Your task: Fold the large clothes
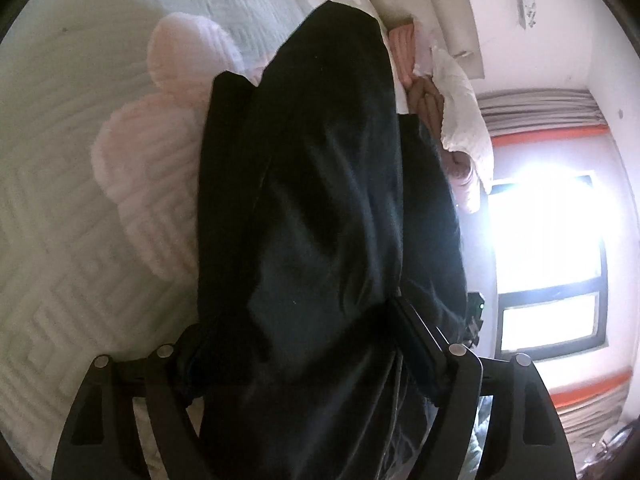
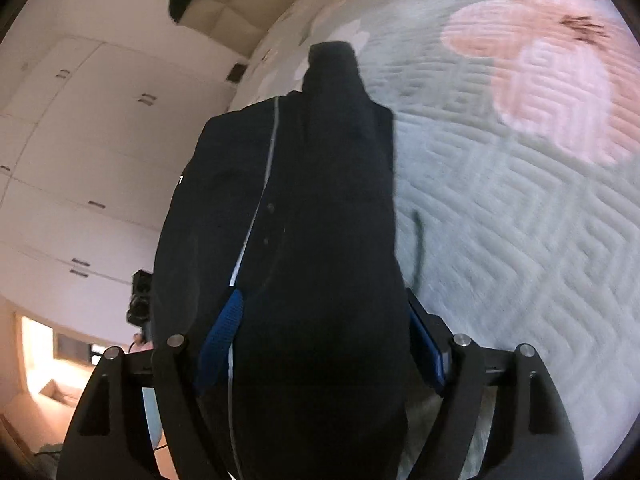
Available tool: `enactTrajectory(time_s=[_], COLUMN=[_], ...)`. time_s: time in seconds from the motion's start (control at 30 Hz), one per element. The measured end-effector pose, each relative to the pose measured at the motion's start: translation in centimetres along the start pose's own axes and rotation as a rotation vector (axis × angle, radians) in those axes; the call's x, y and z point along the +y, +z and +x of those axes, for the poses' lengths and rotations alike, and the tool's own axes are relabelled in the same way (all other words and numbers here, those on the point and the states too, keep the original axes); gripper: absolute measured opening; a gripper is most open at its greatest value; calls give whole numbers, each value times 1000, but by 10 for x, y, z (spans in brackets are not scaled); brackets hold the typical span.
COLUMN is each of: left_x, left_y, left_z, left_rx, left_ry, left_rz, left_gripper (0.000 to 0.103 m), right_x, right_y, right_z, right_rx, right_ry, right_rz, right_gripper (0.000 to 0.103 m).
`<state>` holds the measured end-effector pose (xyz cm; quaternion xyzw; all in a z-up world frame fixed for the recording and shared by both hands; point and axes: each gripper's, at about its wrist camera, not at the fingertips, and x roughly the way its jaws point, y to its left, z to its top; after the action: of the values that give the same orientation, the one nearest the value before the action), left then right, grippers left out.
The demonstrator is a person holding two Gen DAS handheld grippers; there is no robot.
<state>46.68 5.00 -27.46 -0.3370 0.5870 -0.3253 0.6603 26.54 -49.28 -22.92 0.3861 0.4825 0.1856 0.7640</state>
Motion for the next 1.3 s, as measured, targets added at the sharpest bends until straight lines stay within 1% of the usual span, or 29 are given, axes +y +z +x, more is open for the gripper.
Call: enactTrajectory(time_s=[0.07,0.1,0.13,0.17,0.2,0.23,0.27,0.33,0.37,0.43,0.47,0.53,0.57,0.63,0.7,0.77,0.83,0.9,0.97,1.0,1.03,1.07,1.1,1.13,1.17,1.2,1.23,1.3], left_x=[-6,-10,-14,-21,-28,-34,-44,-64,-73,-99,-117,-136,-146,-154,-155,-151,-146,-122,-83,-63,-39,-17,18,36,59,72,76,62], left_y=[-1,-4,-9,-16,-22,-27,-37,-52,-59,-77,-91,-109,-121,-149,-169,-190,-206,-219,-228,-230,-231,-231,-231,-231,-233,-234,-237,-240], left_z=[2,2,1,-4,-9,-13,-23,-40,-47,-60,-70,-87,-97,-121,-138,-146,-146,-144,-131,-125,-120,-119,-119,-121,-126,-132,-146,-174], left_rx=[-13,-30,-53,-87,-118,-139,-176,-220,-229,-246,-259,-266,-268,-274,-278,-274,-274,-260,-230,-234,-240,-239,-237,-238,-248,-264,-302,-366], left_ry=[23,45,73,110,136,134,107,82,83,81,80,71,69,74,69,60,74,84,132,171,212,218,161,94,-17,-79,-81,21], left_rz=[-2,10,29,70,102,119,143,185,197,246,291,334,358,382,387,368,357,309,241,198,144,79,-37,-91,-174,-226,-252,-200], left_gripper=[80,79,68,53,44,37,34,33,33,33,33,32,32,32,32,32,33,33,36,40,44,47,51,61,62,62,62,62], right_x=[9,15,22,27,32,40,49,69,78,111,129,163,173,194,201,201,192,172,148,133,116,100,87,72,60,56,53,57], right_y=[3,2,-1,-6,-10,-17,-24,-39,-46,-68,-81,-107,-113,-133,-149,-160,-168,-172,-173,-173,-173,-173,-174,-176,-178,-179,-184,-190], right_z=[9,10,9,4,-1,-8,-16,-29,-36,-50,-55,-64,-67,-77,-89,-94,-95,-89,-82,-74,-67,-61,-57,-57,-60,-64,-74,-95], right_rx=[16,18,6,-16,-35,-58,-81,-120,-132,-152,-156,-150,-151,-160,-164,-155,-133,-113,-95,-99,-98,-82,-74,-76,-86,-91,-107,-149], right_ry=[-15,-28,-38,-34,-32,-36,-37,-42,-42,-53,-66,-88,-92,-103,-101,-95,-120,-155,-176,-218,-291,-342,-354,-340,-331,-341,-358,-407], right_rz=[-35,-60,-89,-108,-126,-152,-175,-216,-234,-290,-328,-382,-399,-424,-406,-378,-346,-303,-228,-179,-128,-84,-43,15,66,97,117,103], right_gripper=[79,71,67,57,48,45,41,38,36,35,34,34,34,34,34,34,34,34,33,37,38,39,43,44,49,59,62,62])
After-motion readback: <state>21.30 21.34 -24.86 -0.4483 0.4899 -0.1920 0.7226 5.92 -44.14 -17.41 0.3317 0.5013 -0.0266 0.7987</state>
